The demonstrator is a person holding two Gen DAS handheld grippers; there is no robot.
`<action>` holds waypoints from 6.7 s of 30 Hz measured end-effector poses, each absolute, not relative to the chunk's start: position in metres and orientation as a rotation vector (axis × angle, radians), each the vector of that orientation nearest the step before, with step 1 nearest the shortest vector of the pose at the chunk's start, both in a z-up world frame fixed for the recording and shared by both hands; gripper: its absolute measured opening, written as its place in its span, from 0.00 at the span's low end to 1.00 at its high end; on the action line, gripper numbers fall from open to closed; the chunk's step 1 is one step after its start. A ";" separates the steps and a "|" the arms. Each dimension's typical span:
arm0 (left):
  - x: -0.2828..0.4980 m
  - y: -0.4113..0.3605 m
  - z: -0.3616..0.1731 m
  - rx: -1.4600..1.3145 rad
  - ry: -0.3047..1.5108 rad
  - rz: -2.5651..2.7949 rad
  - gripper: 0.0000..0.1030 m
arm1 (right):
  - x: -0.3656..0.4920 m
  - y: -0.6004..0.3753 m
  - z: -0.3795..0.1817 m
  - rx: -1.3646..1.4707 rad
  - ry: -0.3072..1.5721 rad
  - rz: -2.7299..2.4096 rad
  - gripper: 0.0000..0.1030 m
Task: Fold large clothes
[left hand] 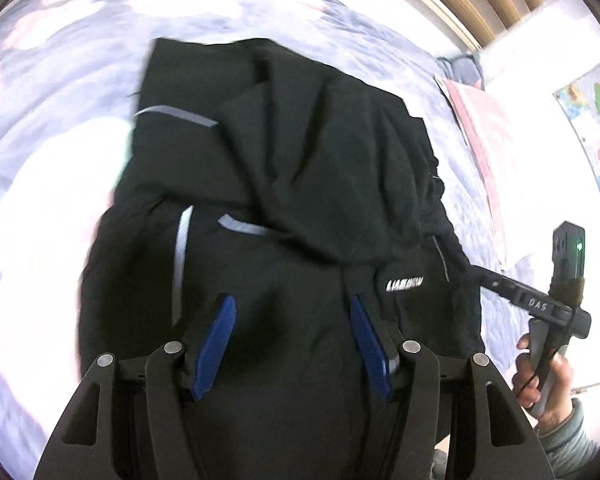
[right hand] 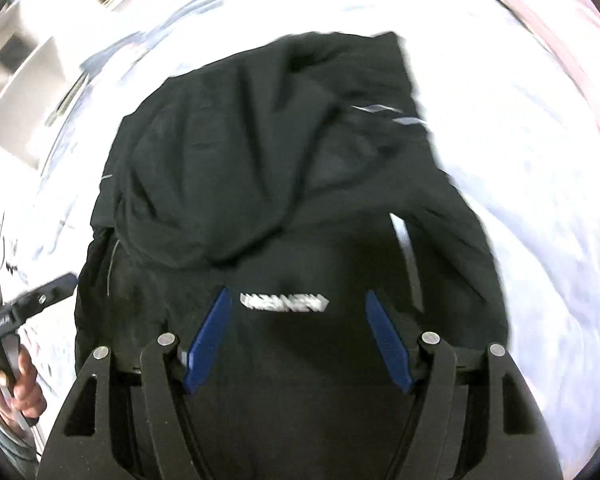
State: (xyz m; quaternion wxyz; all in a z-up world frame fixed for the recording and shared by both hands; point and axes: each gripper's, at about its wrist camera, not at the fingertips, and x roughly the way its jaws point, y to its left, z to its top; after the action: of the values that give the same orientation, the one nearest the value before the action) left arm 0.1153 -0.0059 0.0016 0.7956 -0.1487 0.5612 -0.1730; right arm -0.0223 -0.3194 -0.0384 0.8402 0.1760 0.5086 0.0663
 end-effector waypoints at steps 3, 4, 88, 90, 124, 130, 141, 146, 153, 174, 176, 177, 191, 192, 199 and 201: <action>0.097 0.013 0.001 -0.365 1.166 -0.352 0.60 | -0.045 -0.336 -0.045 0.393 1.047 0.115 0.71; 0.092 0.018 0.000 -0.387 1.148 -0.349 0.60 | -0.052 -0.340 -0.051 0.392 1.039 0.101 0.71; -0.086 0.083 -0.032 -0.534 0.775 -0.484 0.21 | -0.223 -0.373 -0.096 0.491 0.828 0.245 0.29; -0.076 0.088 -0.013 -0.571 0.716 -0.494 0.21 | -0.222 -0.381 -0.078 0.507 0.786 0.263 0.29; 0.273 0.100 0.095 -0.600 0.904 -0.241 0.25 | 0.103 -0.436 0.093 0.626 0.929 0.157 0.29; 0.268 0.091 0.093 -0.540 0.975 -0.175 0.28 | 0.109 -0.454 0.069 0.746 0.995 0.152 0.29; 0.399 0.078 -0.049 -0.538 1.291 -0.030 0.30 | 0.238 -0.425 -0.010 0.576 1.229 0.044 0.39; 0.418 0.071 -0.096 -0.542 1.326 -0.034 0.31 | 0.279 -0.410 -0.081 0.568 1.326 -0.001 0.40; 0.419 0.085 -0.079 -0.541 1.366 -0.154 0.33 | 0.274 -0.417 -0.077 0.584 1.337 0.000 0.42; 0.351 0.151 0.025 -0.511 1.018 -0.315 0.69 | 0.220 -0.423 0.024 0.322 0.967 0.029 0.87; 0.368 0.149 0.001 -0.549 1.079 -0.325 0.69 | 0.229 -0.417 0.019 0.293 0.948 0.058 0.87; 0.377 0.148 -0.014 -0.553 1.110 -0.325 0.69 | 0.234 -0.415 0.013 0.276 0.948 0.070 0.87; 0.411 0.130 -0.077 -0.572 1.265 -0.297 0.68 | 0.291 -0.425 -0.080 0.341 1.090 0.112 0.87; 0.411 0.125 -0.083 -0.612 1.256 -0.301 0.68 | 0.291 -0.424 -0.082 0.359 1.089 0.124 0.83; 0.384 0.116 -0.041 -0.521 1.102 -0.182 0.09 | 0.251 -0.417 -0.038 0.279 0.945 0.039 0.23; 0.370 0.122 -0.010 -0.546 1.035 -0.194 0.08 | 0.236 -0.417 -0.012 0.261 0.891 0.016 0.22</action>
State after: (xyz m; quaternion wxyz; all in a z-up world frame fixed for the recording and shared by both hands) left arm 0.3697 0.1221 -0.0104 0.8293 -0.2571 0.4877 -0.0914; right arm 0.2364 -0.4173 -0.0125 0.8942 0.1257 0.4296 0.0079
